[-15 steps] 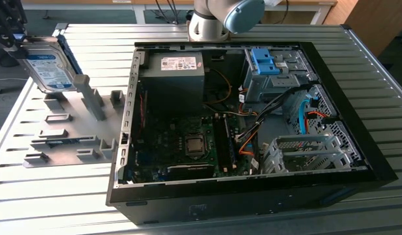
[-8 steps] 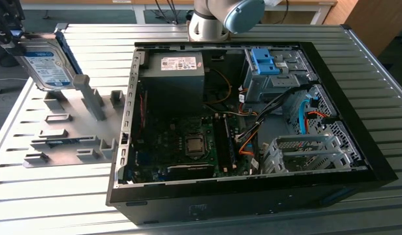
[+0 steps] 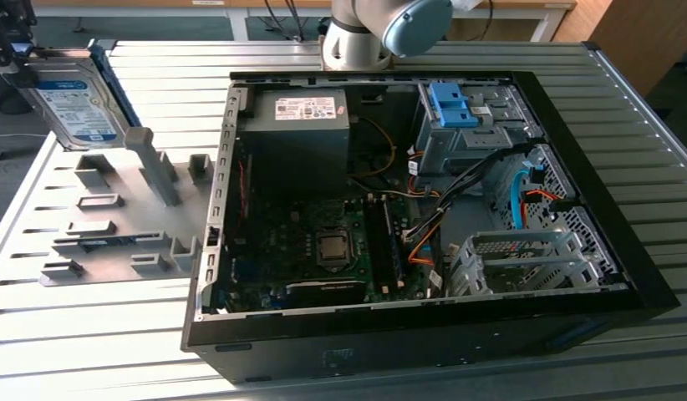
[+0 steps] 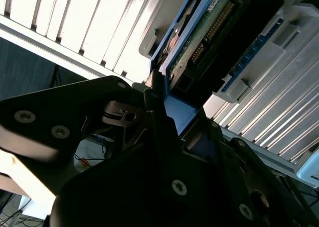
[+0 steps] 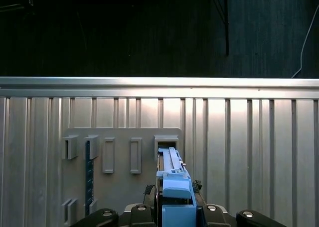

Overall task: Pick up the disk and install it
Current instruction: 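Pick up the disk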

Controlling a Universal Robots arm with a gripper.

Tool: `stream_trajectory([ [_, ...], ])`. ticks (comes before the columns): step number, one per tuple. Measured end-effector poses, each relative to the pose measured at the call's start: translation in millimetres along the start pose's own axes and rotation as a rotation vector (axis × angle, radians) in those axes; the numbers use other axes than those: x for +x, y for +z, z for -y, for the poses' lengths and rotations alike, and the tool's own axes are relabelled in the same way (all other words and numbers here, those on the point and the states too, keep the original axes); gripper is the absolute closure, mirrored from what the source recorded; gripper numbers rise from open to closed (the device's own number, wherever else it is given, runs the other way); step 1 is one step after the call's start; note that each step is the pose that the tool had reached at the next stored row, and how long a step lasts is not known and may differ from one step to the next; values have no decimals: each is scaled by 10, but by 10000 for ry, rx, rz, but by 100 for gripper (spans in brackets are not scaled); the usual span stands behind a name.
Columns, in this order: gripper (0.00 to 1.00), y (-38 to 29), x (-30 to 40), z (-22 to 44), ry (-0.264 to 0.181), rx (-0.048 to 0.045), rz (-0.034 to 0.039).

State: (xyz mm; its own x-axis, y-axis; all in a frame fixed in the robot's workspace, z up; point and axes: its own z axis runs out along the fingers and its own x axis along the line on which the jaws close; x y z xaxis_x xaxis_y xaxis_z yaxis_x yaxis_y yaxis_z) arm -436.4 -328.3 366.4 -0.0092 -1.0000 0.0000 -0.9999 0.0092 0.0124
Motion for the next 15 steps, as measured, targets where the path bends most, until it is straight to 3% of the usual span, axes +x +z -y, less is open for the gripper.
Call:
stream_trajectory([
  [15, 63, -186, 0, -2, 0, 0, 0],
])
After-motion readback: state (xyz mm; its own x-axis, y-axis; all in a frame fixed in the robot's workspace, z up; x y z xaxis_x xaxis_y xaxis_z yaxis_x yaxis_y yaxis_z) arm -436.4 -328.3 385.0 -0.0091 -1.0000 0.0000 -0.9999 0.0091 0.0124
